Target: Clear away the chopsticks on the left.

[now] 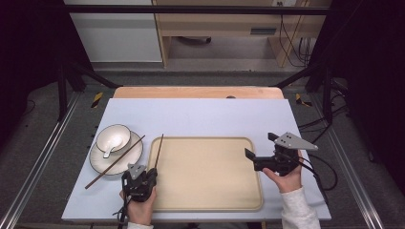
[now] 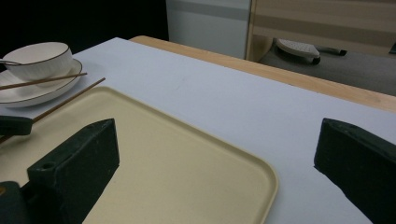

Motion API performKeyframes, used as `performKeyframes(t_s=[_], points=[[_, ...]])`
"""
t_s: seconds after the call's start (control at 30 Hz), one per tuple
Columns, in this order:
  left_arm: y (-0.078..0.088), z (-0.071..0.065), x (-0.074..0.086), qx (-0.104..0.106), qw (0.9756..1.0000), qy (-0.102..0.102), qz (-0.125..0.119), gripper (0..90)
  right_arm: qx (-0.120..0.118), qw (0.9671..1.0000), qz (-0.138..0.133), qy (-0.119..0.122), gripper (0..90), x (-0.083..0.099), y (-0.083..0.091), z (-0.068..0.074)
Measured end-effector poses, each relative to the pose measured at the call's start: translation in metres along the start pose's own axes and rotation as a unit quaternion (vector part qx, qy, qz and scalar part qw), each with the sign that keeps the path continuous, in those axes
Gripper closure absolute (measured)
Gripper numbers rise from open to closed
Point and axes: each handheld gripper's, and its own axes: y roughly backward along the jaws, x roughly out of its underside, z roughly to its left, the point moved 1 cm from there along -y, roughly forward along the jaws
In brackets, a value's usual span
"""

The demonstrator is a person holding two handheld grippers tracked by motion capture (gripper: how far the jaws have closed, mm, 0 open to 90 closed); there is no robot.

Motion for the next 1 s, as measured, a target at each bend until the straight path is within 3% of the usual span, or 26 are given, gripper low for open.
performKeyframes(t_s=[0.5, 0.77, 1.0], points=[[-0.005, -0.002, -0.001, -0.012, 0.9992, -0.012, 0.035, 83.6, 0.0, 1.0, 0.001, 0.0, 0.5, 0.0, -0.001, 0.0], [-0.005, -0.002, -0.002, -0.009, 0.9992, -0.017, 0.036, 81.6, -0.001, 1.0, 0.0, 0.0, 0.5, 0.0, 0.0, 0.0], [0.006, 0.002, -0.015, 0.012, 0.9996, -0.026, 0.007, 70.4, 0.0, 1.0, -0.008, -0.003, 0.5, -0.002, 0.004, -0.001]])
